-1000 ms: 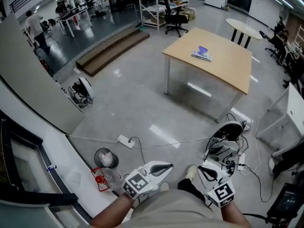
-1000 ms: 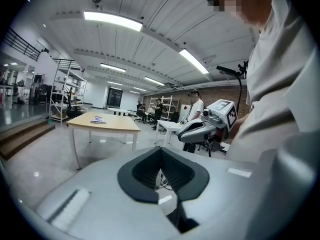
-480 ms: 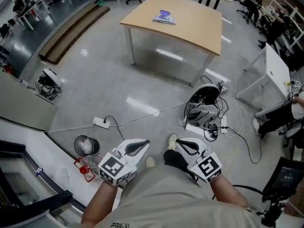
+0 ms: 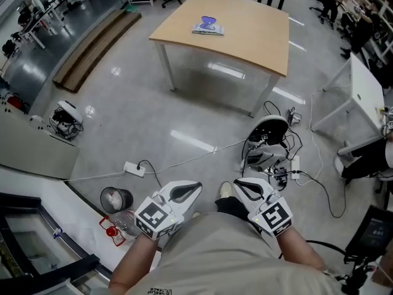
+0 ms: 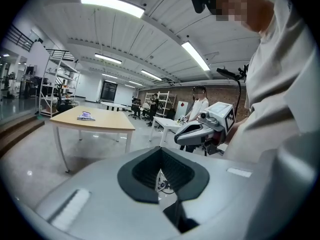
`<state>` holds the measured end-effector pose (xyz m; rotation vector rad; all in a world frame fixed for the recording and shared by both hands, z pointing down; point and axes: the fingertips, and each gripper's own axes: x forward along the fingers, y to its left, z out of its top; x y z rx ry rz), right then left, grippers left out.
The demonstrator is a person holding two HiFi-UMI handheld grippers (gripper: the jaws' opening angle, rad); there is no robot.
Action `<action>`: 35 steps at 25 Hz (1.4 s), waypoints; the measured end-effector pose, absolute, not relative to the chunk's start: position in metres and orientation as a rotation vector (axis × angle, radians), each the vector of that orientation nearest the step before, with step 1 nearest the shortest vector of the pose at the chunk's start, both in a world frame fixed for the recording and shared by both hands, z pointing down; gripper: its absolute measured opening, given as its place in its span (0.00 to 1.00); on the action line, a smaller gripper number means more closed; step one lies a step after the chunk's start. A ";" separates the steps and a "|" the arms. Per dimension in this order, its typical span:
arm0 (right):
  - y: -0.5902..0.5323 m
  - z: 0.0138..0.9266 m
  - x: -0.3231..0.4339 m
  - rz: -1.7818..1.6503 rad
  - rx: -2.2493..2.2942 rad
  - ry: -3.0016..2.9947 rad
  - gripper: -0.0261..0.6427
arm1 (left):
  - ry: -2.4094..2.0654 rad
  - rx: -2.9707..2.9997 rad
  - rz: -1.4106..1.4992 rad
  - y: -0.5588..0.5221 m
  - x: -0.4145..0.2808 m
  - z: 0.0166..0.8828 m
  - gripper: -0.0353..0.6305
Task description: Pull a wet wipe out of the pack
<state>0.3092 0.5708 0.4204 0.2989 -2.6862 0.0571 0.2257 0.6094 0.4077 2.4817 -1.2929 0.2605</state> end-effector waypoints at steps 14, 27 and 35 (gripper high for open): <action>0.391 0.439 0.355 0.079 0.259 -2.704 0.04 | -1.373 2.445 0.283 0.415 0.273 0.398 0.06; 0.281 0.444 0.303 0.058 0.314 -2.677 0.04 | -1.331 2.478 0.256 0.300 0.212 0.410 0.06; 0.192 0.412 0.198 0.030 0.405 -2.657 0.04 | -1.247 2.573 0.207 0.202 0.120 0.383 0.06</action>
